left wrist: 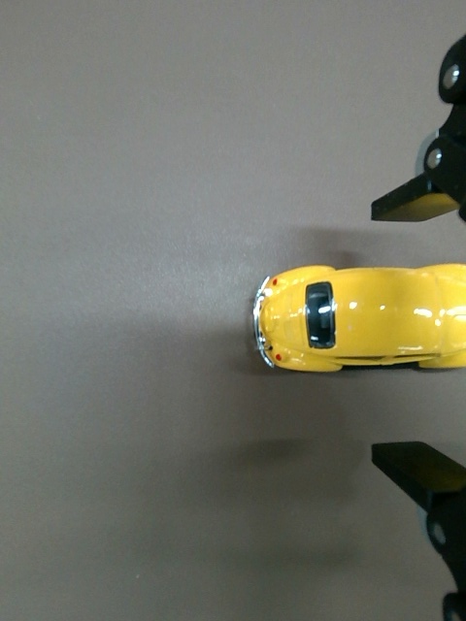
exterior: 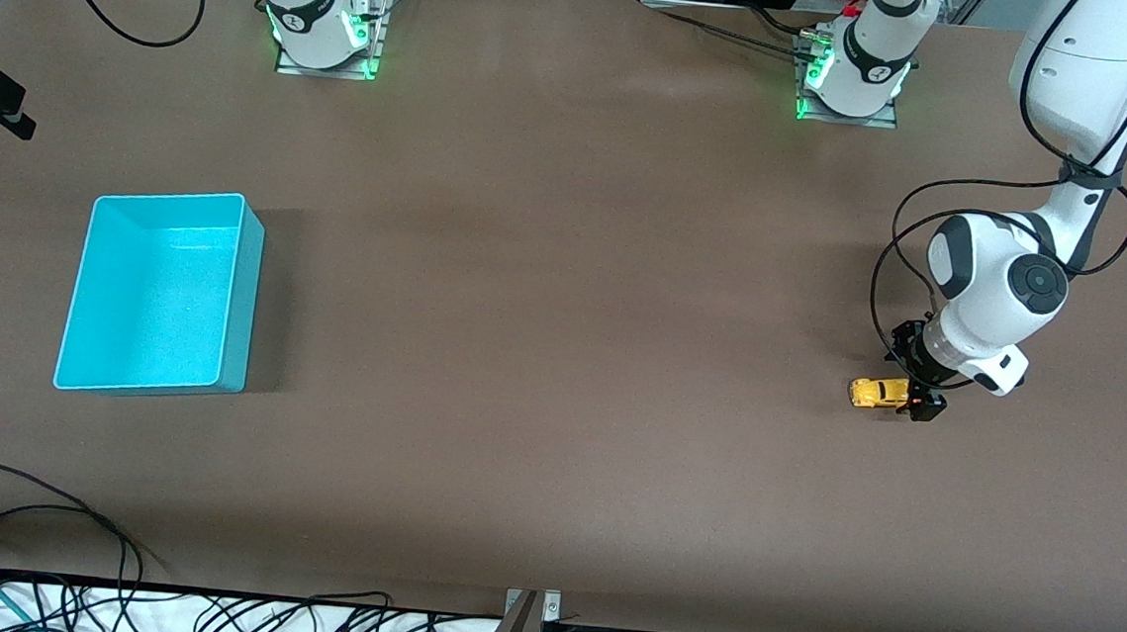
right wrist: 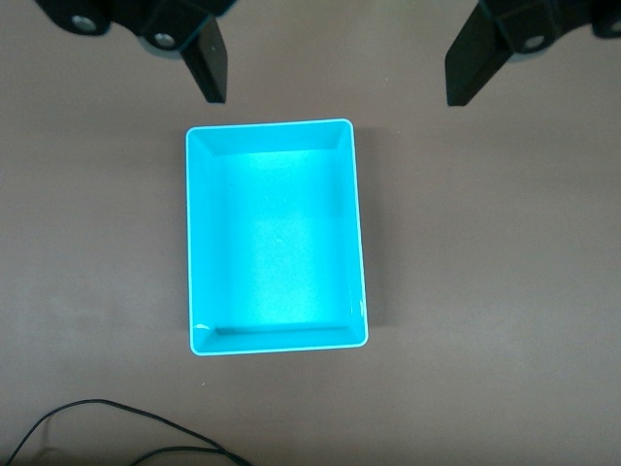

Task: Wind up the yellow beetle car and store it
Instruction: 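Lower the left gripper over the yellow car and close on it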

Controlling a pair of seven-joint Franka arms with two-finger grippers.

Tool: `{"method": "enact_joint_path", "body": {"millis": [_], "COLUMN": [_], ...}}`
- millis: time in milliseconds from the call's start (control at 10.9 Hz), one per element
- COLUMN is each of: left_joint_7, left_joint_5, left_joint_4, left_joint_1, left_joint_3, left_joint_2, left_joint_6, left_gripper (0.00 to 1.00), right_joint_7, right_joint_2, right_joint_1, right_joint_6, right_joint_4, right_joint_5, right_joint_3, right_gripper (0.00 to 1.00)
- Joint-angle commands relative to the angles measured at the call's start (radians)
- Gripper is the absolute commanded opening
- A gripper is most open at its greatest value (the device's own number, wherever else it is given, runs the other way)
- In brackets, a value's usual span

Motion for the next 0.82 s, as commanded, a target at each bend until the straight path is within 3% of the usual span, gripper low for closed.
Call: {"method": "enact_joint_path", "body": {"millis": [0,183,366,549,732], "left_joint_7": [-0.003,-0.003,-0.003,-0.003,-0.003], "left_joint_5": [-0.013,-0.011,-0.009,-0.009,-0.009], "left_joint_4": [0.021,0.019,0.019,0.019,0.019], "left_joint_1": [-0.015,-0.018,-0.018,-0.018,-0.016], "left_joint_3": [0.006,0.006,0.006,0.006,0.006], "left_joint_2": [0.024,0.029,0.032,0.034,0.032], "left_joint_6": [0.009,0.01,0.021,0.021,0.021], "left_gripper": [1.0,0.95,0.72,0.42,0.0], "right_joint_7": [0.002,0.001,0.001,0.001,0.004], "right_joint_2": [0.01,0.01,0.01,0.01,0.01], "right_joint_1": [-0.001,-0.001,-0.001,-0.001,-0.001], "right_joint_6": [-0.017,-0.018,-0.018,-0.017,-0.018], "right_joint_4": [0.027,0.027,0.027,0.027,0.027], "right_joint_5": [-0.001,-0.001,-0.001,-0.001,-0.001], "right_joint_3": [0.0,0.0,0.0,0.0,0.0], "right_gripper": [1.0,1.0,1.0,1.0,1.0]}}
